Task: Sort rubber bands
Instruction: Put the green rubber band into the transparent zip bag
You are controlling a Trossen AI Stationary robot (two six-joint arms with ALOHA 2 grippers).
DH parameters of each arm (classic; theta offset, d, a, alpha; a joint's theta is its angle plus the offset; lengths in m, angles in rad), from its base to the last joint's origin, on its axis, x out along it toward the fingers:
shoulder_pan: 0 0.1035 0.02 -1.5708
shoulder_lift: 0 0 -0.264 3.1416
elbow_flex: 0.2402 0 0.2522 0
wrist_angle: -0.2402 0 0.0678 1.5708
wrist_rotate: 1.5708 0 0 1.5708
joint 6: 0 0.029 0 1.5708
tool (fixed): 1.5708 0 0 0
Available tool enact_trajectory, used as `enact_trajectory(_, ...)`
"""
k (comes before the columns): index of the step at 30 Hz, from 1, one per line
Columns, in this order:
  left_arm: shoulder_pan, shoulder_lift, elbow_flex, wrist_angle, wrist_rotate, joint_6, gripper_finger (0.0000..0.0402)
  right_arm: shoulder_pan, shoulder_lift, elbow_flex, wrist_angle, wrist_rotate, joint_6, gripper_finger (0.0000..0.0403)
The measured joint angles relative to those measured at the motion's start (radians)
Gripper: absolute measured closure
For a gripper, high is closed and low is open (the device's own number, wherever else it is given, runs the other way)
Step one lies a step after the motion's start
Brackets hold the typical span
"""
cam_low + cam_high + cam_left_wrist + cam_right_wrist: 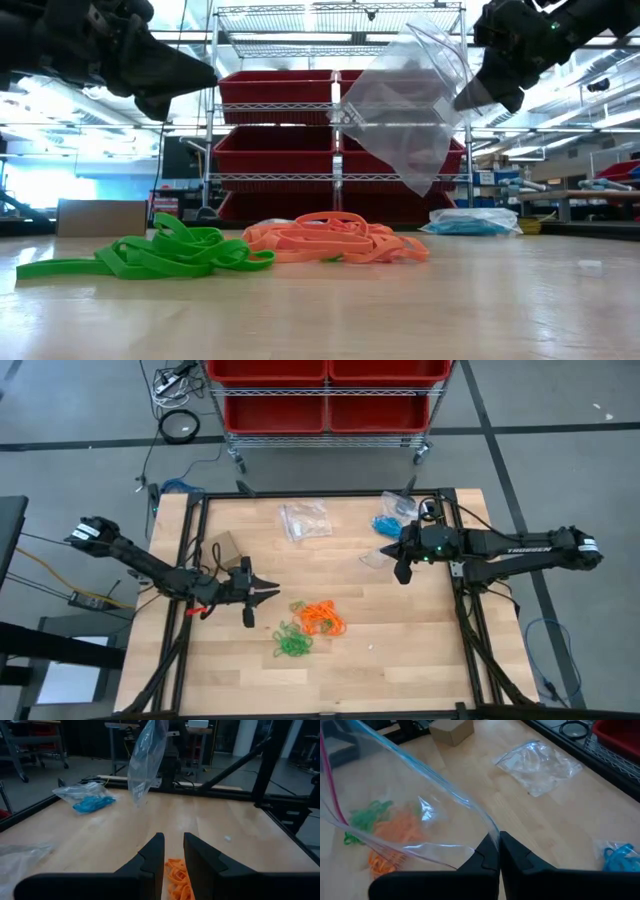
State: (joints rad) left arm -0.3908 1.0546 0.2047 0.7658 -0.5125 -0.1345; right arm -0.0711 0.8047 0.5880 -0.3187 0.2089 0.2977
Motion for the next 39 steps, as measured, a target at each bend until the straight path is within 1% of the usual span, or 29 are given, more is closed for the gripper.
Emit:
enact_trajectory(6, 0.0, 0.0, 0.0, 0.0, 0.0, 0.0, 0.0322, -0.001, 0.0, 0.0, -0.006, 0.0, 0.022, 0.0403)
enact_trajectory(14, 0.0, 0.0, 0.0, 0.0, 0.0, 0.0, 0.0322, 0.037, 0.0, 0.0, 0.012, 0.032, 0.022, 0.0403)
enact_trajectory(24, 0.0, 0.0, 0.0, -0.001, 0.0, -0.001, 0.0322, 0.062, 0.0, 0.001, 0.011, 0.034, 0.022, 0.0403)
enact_trajectory(39, 0.0, 0.0, 0.0, -0.001, 0.0, -0.001, 0.0322, 0.065, 0.0, 0.001, 0.011, 0.043, -0.003, 0.0403)
